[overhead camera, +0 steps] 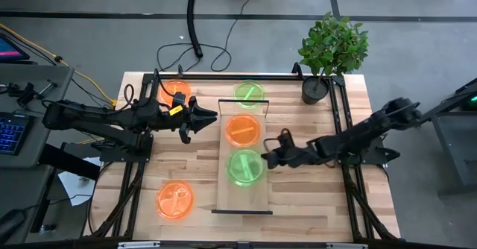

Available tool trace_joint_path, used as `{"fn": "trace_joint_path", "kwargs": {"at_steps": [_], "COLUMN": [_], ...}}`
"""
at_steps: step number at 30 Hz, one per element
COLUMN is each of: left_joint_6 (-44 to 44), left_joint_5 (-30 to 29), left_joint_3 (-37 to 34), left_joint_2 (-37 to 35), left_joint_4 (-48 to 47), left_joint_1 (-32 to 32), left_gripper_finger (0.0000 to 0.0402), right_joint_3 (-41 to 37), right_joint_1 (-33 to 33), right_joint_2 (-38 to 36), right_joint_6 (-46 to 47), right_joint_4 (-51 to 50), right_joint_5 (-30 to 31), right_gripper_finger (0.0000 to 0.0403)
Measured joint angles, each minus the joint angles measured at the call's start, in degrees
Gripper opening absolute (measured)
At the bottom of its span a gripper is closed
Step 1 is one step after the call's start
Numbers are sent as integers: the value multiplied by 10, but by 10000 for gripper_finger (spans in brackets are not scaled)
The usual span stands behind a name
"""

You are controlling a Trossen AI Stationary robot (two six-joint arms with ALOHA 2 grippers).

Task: Place and stack plates onto a shelf
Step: Stack the bottom green plate on top of the green plate on the shelf

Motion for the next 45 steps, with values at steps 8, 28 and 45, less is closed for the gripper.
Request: {"fn": "trace_joint_path", "kwargs": {"at_steps": [8, 28, 45], "left_joint_6": [0, 9, 9], "left_joint_5": [0, 1, 0], "left_joint_3": [0, 0, 0], "left_joint_2": [0, 0, 0], "left_joint_4": [0, 5, 4], "left_joint_1": [0, 0, 0], "left_gripper_finger": [106, 106, 106], "right_joint_3": [86, 117, 117], "right_joint_1": [0, 1, -1], "right_joint_2": [60, 87, 64], "right_joint_6": [13, -37, -106], "right_joint_4": [-137, -141, -113], "right_joint_5": [13, -39, -60], "right_gripper_finger": [0, 4, 219]}}
